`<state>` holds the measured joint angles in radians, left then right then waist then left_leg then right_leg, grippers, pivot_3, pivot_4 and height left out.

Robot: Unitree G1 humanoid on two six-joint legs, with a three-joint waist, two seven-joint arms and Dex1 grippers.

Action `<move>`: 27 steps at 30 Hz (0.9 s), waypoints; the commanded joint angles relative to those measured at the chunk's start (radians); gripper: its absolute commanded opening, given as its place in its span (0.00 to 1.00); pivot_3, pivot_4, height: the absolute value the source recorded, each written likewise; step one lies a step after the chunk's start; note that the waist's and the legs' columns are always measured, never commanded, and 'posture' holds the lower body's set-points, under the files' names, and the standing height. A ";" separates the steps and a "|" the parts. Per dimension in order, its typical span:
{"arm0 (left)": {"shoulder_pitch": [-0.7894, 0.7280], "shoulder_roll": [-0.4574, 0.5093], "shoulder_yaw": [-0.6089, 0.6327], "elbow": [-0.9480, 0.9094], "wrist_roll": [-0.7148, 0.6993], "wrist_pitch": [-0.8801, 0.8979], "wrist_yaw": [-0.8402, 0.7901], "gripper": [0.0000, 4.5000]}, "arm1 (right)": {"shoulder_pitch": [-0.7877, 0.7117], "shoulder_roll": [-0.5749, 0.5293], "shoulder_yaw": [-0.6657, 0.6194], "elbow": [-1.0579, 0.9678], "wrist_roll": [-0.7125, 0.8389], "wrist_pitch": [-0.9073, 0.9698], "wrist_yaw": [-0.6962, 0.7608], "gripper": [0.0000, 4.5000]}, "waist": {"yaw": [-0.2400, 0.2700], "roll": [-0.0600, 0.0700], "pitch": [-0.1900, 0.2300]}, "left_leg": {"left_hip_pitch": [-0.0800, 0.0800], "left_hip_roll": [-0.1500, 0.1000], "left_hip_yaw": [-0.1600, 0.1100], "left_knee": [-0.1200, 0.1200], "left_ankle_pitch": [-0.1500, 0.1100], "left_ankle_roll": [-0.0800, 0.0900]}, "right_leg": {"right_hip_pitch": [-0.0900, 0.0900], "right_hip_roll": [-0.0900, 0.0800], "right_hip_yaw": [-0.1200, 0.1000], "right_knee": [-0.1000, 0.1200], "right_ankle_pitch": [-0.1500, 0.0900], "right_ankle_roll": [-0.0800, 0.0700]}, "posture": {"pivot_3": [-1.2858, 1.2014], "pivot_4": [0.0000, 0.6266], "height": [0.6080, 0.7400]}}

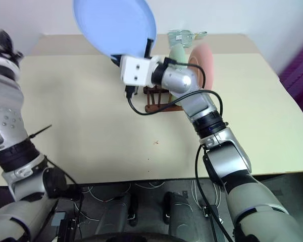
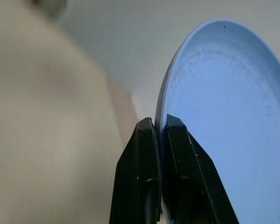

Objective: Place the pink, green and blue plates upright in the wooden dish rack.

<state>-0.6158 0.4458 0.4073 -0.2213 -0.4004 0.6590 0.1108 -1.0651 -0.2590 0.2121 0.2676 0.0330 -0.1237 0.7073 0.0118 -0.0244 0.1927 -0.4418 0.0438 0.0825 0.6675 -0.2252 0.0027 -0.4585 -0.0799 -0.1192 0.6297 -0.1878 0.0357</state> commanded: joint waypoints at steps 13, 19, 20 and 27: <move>0.417 0.040 -0.446 -0.193 -0.041 -0.182 -0.651 0.50 | 0.011 0.106 -0.465 -0.240 0.821 1.002 -0.335 0.00 | -0.005 0.005 0.001 | 0.000 0.003 0.002 0.000 0.000 0.000 | -0.003 0.001 0.000 0.000 0.002 -0.004 | 0.52 0.24 0.92; 0.417 0.028 -0.435 -0.194 -0.035 -0.177 -0.668 0.50 | -0.003 0.133 -0.538 -0.184 0.915 1.112 -0.460 0.00 | -0.005 0.006 0.001 | -0.001 0.003 0.002 -0.001 0.000 0.000 | -0.004 0.001 0.000 -0.001 0.002 -0.004 | 0.52 0.24 0.92; 0.417 0.024 -0.432 -0.196 -0.040 -0.176 -0.669 0.50 | -0.003 0.137 -0.542 -0.175 0.919 1.118 -0.476 0.00 | -0.005 0.006 0.001 | -0.001 0.003 0.002 -0.001 0.000 0.000 | -0.004 0.002 0.000 -0.001 0.002 -0.004 | 0.52 0.24 0.92; 0.421 -0.008 -0.426 -0.220 -0.068 -0.163 -0.665 0.50 | -0.012 0.158 -0.562 -0.118 0.916 1.112 -0.571 0.00 | -0.005 0.006 0.001 | -0.001 0.003 0.001 -0.001 0.000 0.000 | -0.004 0.002 0.000 -0.001 0.002 -0.003 | 0.52 0.24 0.92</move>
<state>-0.1914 0.4430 -0.0369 -0.4033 -0.4503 0.4959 -0.5585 -1.0374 -0.1117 -0.3264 0.1573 0.9276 0.9963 0.1527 0.0068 -0.0184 0.1942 -0.4424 0.0471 0.0839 0.6668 -0.2255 0.0029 -0.4621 -0.0782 -0.1191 0.6289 -0.1860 0.0324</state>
